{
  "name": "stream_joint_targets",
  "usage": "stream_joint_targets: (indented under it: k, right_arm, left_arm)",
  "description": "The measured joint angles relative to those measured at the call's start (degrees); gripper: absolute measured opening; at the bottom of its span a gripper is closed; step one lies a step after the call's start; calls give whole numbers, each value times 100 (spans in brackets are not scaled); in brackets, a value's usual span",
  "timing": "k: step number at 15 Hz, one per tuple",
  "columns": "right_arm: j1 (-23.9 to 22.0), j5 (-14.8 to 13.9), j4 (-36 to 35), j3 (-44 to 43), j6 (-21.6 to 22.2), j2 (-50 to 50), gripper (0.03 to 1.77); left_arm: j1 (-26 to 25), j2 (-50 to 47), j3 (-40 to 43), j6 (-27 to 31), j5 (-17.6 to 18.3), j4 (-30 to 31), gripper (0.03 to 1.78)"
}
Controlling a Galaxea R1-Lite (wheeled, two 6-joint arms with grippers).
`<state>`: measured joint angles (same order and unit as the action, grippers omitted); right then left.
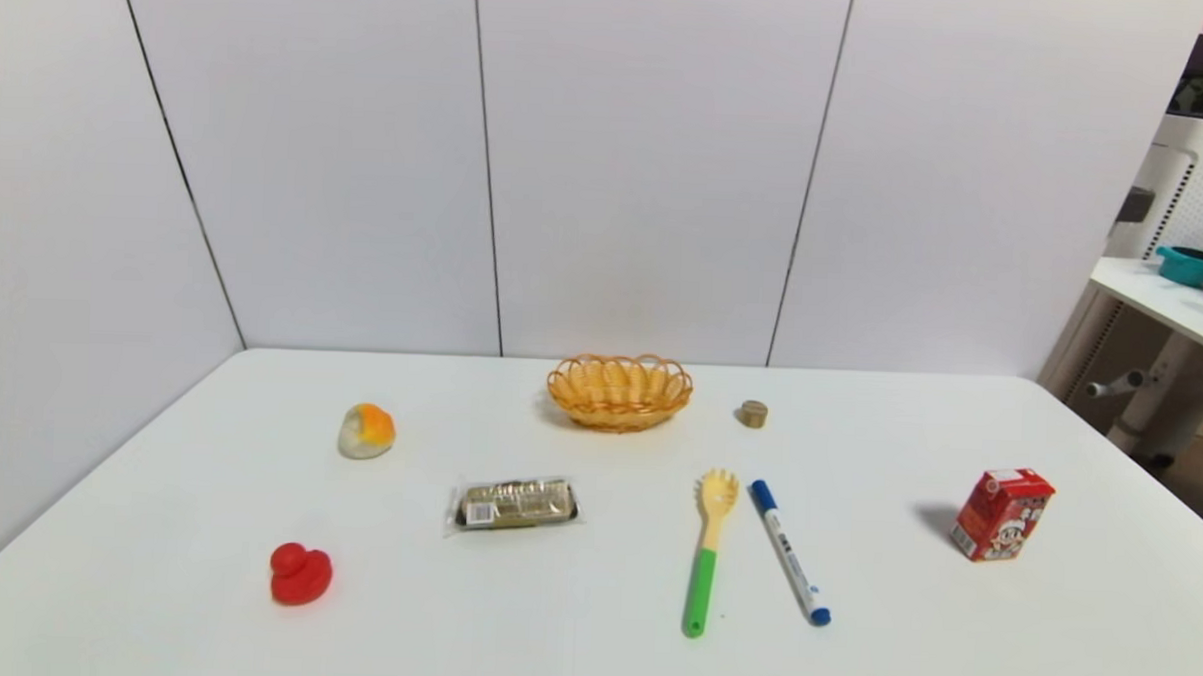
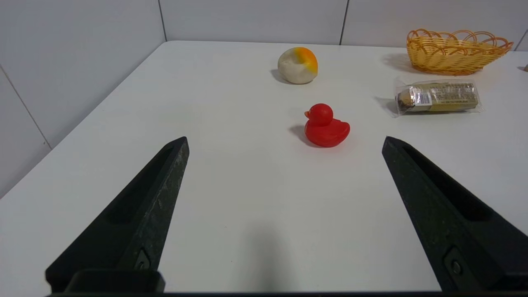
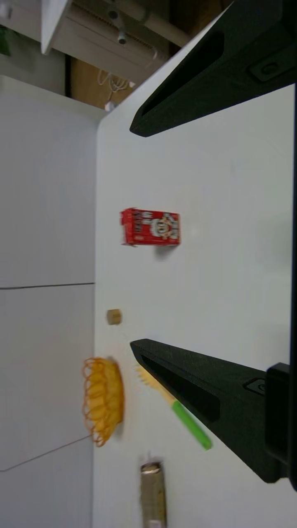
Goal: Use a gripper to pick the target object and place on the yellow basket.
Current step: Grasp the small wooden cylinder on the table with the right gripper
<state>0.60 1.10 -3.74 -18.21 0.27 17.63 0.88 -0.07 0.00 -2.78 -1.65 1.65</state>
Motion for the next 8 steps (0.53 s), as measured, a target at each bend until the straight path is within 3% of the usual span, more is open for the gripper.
stream_joint_targets:
  k: [8]
  right_arm:
    - [764, 69, 44, -4498, -17, 3964, 169]
  left_arm:
    - [0, 0, 0, 0, 2, 0, 169]
